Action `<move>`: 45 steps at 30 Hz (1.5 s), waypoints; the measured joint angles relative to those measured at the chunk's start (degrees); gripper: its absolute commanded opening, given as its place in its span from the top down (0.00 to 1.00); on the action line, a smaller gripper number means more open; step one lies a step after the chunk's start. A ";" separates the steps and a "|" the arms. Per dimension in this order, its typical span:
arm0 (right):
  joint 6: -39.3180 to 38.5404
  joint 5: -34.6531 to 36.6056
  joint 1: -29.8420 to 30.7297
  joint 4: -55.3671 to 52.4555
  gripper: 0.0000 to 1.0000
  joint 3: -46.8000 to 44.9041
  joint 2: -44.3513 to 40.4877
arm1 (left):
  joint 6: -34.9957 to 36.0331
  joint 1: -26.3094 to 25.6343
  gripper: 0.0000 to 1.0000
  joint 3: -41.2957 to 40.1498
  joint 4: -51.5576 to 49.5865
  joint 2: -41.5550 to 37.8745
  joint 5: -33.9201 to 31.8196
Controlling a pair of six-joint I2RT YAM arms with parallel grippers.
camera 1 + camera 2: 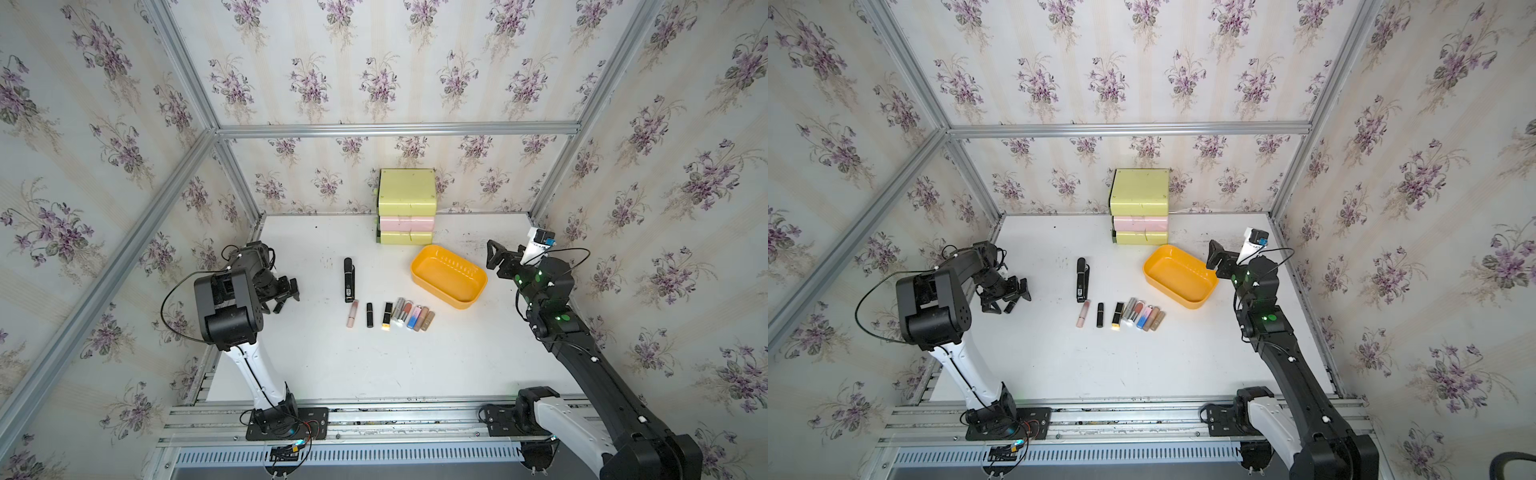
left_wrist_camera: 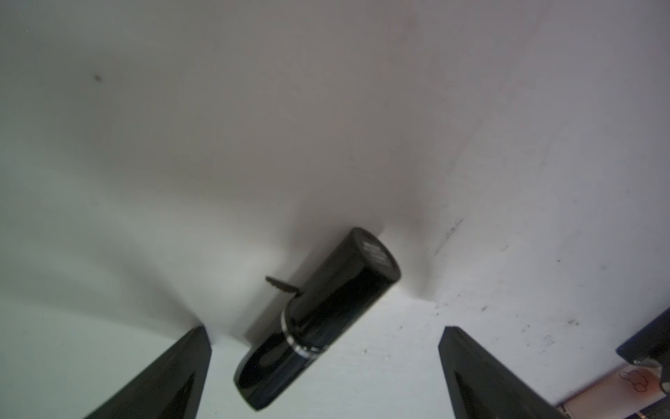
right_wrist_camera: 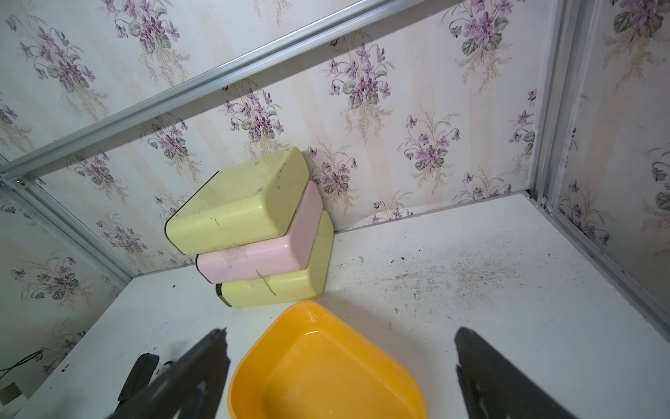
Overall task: Put the lipstick into the storage box
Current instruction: Pick up the lipstick at the center of the board.
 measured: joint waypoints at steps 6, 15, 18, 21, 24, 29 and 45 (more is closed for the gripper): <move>-0.55 0.85 0.00 0.15 0.00 -0.02 -2.91 | 0.96 0.90 0.08 4.33 -4.72 4.17 1.20; -0.76 1.01 0.00 0.50 0.00 0.00 -2.86 | 1.14 -0.17 0.16 7.93 -8.55 6.93 -0.98; -0.59 0.74 0.00 0.59 0.00 0.00 -2.36 | 1.31 -1.14 0.21 7.58 -8.35 6.93 -3.34; -0.55 0.31 0.00 0.94 0.00 0.00 -2.05 | 1.57 -2.03 0.29 7.39 -8.31 6.91 -5.49; -0.37 0.07 0.00 1.05 0.00 -0.17 -2.10 | 1.77 -2.43 0.35 7.17 -8.17 6.67 -5.90; 1.14 -0.76 0.00 1.38 0.00 -0.46 -2.86 | 1.97 -3.48 0.39 7.26 -8.35 6.62 -5.88; 2.82 -2.69 0.00 1.75 0.00 -1.51 -3.82 | 2.32 -6.45 0.65 9.40 -9.01 7.78 -5.68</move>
